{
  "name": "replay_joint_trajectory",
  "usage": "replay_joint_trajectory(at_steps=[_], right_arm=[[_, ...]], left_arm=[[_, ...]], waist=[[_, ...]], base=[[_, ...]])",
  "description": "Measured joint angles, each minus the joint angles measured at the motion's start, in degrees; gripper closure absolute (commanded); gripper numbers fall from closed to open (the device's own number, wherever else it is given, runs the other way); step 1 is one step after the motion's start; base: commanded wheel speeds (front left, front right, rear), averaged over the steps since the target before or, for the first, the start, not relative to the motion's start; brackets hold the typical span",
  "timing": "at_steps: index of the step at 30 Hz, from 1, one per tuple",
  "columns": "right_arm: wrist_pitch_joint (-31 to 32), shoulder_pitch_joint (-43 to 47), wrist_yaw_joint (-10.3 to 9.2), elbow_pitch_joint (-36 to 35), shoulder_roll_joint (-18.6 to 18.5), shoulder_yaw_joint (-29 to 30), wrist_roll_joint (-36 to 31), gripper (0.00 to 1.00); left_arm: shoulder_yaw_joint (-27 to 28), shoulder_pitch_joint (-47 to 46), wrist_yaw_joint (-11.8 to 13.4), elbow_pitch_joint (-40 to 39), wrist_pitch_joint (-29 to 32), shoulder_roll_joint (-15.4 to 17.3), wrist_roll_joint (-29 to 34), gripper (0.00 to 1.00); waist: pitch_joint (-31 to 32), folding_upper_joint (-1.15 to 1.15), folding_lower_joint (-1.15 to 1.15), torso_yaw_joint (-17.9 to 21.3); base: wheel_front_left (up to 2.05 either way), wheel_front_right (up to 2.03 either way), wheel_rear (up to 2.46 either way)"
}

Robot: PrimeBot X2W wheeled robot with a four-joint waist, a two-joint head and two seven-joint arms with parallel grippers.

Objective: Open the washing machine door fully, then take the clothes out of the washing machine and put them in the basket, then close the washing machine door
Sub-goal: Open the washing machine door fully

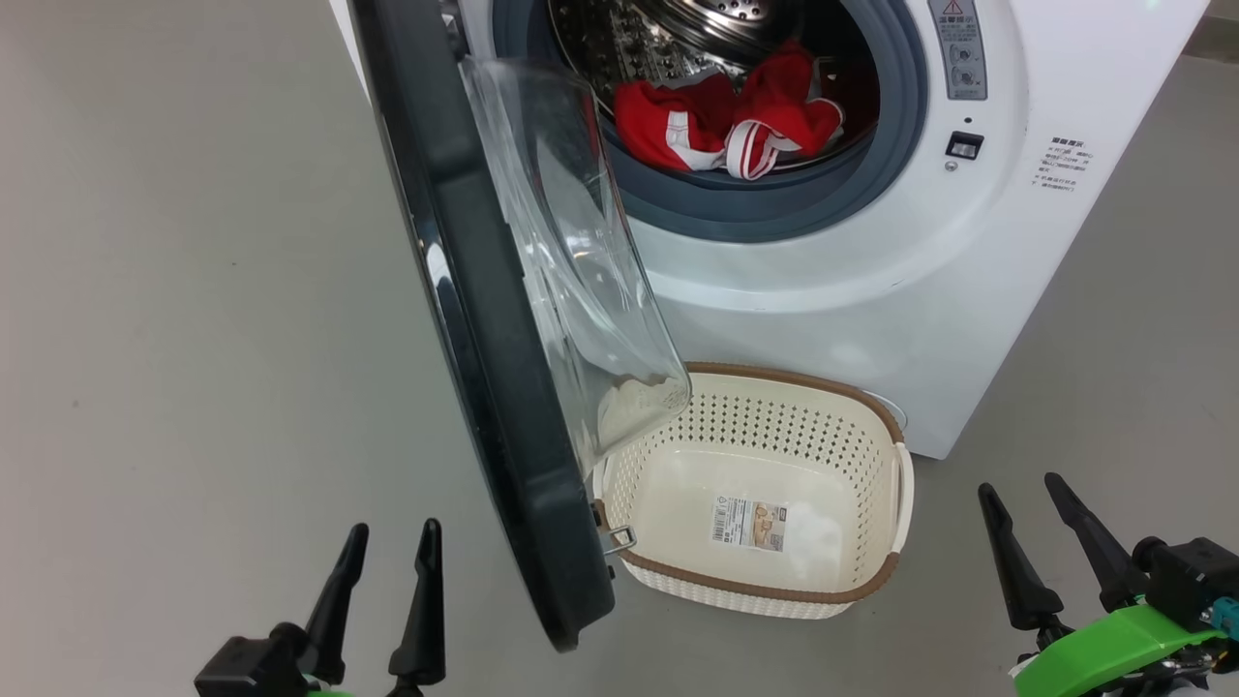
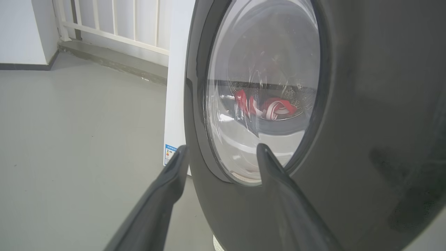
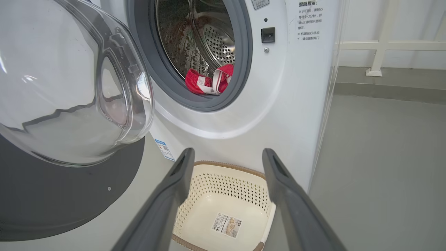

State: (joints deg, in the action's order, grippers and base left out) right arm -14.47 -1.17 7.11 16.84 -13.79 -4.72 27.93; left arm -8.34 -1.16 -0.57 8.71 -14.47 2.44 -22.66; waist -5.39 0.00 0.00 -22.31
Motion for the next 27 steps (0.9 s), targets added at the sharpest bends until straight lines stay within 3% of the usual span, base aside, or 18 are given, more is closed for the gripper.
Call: replay_joint_trajectory(at_steps=[16,17,18,20,27], right_arm=[[0.0,0.21,0.0,-0.11,1.15,0.38,-0.85,0.0],[0.0,0.21,0.0,-0.11,1.16,0.37,-0.85,0.0],[0.0,0.21,0.0,-0.11,1.18,0.36,-0.85,0.0],[0.0,0.21,0.0,-0.12,1.2,0.35,-0.86,0.0],[0.0,0.21,0.0,-0.29,1.29,0.21,-0.87,0.0]], left_arm=[[0.35,0.0,-0.01,-0.3,0.0,0.0,0.09,0.0],[0.36,0.01,-0.03,-0.31,0.0,0.0,0.22,0.14],[0.4,0.01,-0.03,-0.31,0.0,0.0,0.34,0.51],[0.63,0.01,-0.03,-0.64,0.0,-0.01,0.4,1.0],[2.66,-0.08,0.18,-7.79,0.0,0.0,0.35,1.0]], waist=[[0.08,0.0,0.0,0.14],[0.1,0.0,0.0,0.13],[0.11,0.0,0.0,0.12],[0.11,0.0,0.0,0.12],[-0.06,0.0,0.0,0.11]], base=[[0.0,0.0,0.0],[0.0,0.0,0.0],[0.0,0.0,0.0],[0.0,0.0,0.0],[0.0,0.0,0.0]])
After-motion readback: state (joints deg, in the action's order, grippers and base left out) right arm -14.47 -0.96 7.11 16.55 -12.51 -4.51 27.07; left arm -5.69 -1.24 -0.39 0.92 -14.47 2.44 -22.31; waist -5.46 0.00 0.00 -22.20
